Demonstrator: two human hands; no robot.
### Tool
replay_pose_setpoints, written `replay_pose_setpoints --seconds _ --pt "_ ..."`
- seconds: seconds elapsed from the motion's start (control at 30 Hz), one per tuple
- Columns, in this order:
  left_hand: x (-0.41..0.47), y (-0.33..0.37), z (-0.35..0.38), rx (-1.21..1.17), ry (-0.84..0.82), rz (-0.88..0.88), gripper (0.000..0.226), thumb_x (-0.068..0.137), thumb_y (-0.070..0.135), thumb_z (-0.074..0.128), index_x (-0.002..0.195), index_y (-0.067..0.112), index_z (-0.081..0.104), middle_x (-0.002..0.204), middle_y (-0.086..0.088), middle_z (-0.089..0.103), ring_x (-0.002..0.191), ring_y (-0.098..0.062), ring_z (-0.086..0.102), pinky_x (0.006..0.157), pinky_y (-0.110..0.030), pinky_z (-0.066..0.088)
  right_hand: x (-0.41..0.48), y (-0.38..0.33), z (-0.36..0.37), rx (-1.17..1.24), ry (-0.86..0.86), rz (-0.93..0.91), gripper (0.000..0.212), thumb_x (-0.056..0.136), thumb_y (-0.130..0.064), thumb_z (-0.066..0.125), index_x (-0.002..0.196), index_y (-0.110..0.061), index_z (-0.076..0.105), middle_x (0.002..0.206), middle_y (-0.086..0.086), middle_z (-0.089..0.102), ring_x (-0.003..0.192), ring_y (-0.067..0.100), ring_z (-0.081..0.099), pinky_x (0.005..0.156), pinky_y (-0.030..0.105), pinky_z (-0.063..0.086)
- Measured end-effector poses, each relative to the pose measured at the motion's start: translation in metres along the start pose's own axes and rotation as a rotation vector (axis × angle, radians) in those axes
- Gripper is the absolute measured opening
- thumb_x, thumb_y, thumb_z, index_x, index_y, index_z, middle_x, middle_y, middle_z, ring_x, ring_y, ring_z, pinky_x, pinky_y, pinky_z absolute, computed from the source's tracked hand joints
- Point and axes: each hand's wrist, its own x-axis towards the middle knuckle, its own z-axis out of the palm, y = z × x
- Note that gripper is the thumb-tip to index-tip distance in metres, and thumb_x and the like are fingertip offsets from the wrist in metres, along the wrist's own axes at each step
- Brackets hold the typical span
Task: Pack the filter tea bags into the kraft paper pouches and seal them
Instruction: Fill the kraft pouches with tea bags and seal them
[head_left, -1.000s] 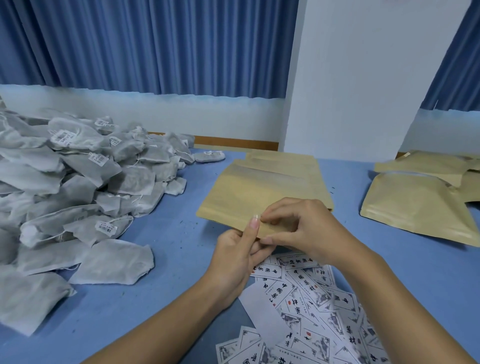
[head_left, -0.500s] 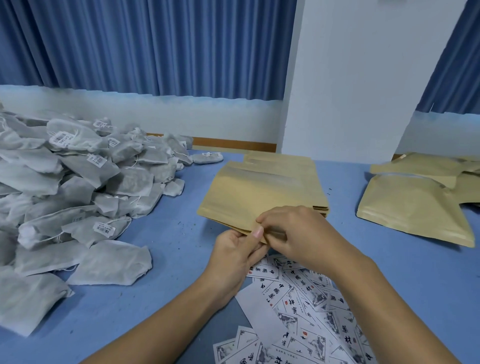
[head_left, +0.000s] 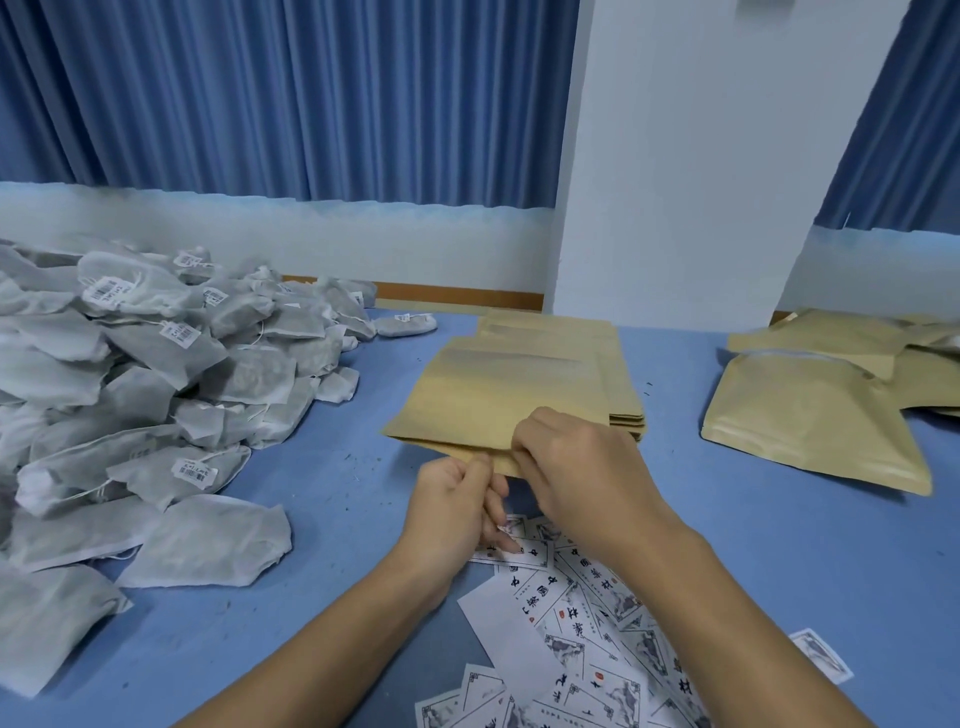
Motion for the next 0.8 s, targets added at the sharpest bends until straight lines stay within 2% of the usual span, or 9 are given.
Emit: replay_pose_setpoints --seconds 0.1,0.2,0.33,0.4,0.47,0.53,0.63,0.7,0.8 --pt "-0.004 -0.002 0.001 0.052 -0.042 -0.031 0.048 0.106 0.022 0.046 0.061 0.008 0.056 0.044 -0.007 0.044 0.032 -0.026 0.05 0.048 -0.036 0.047 0.001 0.005 -0.009 0.027 0.156 0.136 0.016 0.074 0.002 0.071 0.078 -0.009 0.059 0.079 0.005 0.057 0.053 0.031 0.052 0.042 0.035 0.043" --pt "-0.013 -0.011 0.007 0.098 -0.11 -0.038 0.046 0.105 0.022 0.047 0.064 0.005 0.056 0.044 -0.007 0.046 0.03 -0.022 0.047 0.049 -0.039 0.05 0.009 0.024 -0.02 0.082 0.252 0.277 0.004 0.091 -0.009 0.06 0.091 -0.012 0.06 0.092 0.002 0.059 0.069 0.033 0.058 0.059 0.042 0.049" --pt "-0.01 -0.009 0.014 0.093 -0.038 -0.021 0.049 0.105 0.024 0.047 0.06 0.007 0.057 0.042 -0.008 0.047 0.034 -0.026 0.052 0.044 -0.031 0.046 0.006 0.028 -0.019 0.023 -0.124 0.179 0.029 0.087 -0.022 0.061 0.115 -0.028 0.058 0.12 -0.007 0.06 0.109 0.025 0.056 0.079 0.038 0.048" --pt "-0.011 -0.01 0.013 0.148 0.049 0.024 0.045 0.102 0.027 0.056 0.06 0.008 0.053 0.044 -0.005 0.046 0.036 -0.019 0.049 0.049 -0.04 0.047 0.005 0.023 -0.016 -0.032 -0.278 0.219 0.033 0.085 -0.011 0.054 0.113 -0.029 0.06 0.107 0.0 0.063 0.089 0.031 0.057 0.072 0.037 0.048" --pt "-0.013 -0.007 0.006 0.364 0.231 0.308 0.039 0.091 0.03 0.071 0.062 0.014 0.048 0.053 0.004 0.048 0.048 -0.011 0.045 0.055 -0.037 0.045 0.006 0.02 -0.015 -0.063 -0.286 0.26 0.035 0.082 -0.004 0.047 0.106 -0.026 0.059 0.076 0.002 0.052 0.063 0.028 0.043 0.059 0.034 0.04" --pt "-0.013 0.004 -0.003 0.759 0.419 0.798 0.026 0.085 0.024 0.074 0.07 0.017 0.053 0.072 0.007 0.054 0.067 -0.014 0.047 0.06 -0.029 0.039 0.009 0.016 -0.016 -0.104 -0.272 0.271 0.032 0.076 0.0 0.045 0.098 -0.022 0.052 0.067 0.0 0.037 0.056 0.024 0.033 0.053 0.032 0.031" --pt "-0.013 0.023 -0.006 1.121 0.391 1.217 0.011 0.078 0.002 0.071 0.078 0.011 0.064 0.089 -0.006 0.061 0.074 -0.029 0.052 0.062 -0.039 0.041 0.012 0.009 -0.017 -0.133 -0.243 0.272 0.027 0.076 0.001 0.048 0.09 -0.022 0.041 0.066 0.001 0.032 0.053 0.019 0.024 0.047 0.03 0.017" --pt "-0.018 0.03 -0.001 1.226 0.212 1.173 0.019 0.071 -0.007 0.07 0.08 0.009 0.064 0.089 -0.005 0.063 0.075 -0.03 0.056 0.06 -0.039 0.043 0.013 0.006 -0.019 -0.121 -0.203 0.291 0.026 0.076 0.0 0.047 0.089 -0.021 0.042 0.065 0.001 0.032 0.052 0.019 0.024 0.046 0.031 0.017" --pt "-0.022 0.032 0.008 1.366 0.061 0.889 0.033 0.076 -0.002 0.06 0.103 0.016 0.062 0.104 0.002 0.061 0.096 -0.024 0.057 0.065 -0.034 0.043 0.013 0.006 -0.02 -0.098 -0.157 0.317 0.025 0.076 -0.001 0.044 0.093 -0.019 0.045 0.064 0.002 0.032 0.052 0.022 0.027 0.052 0.033 0.027"
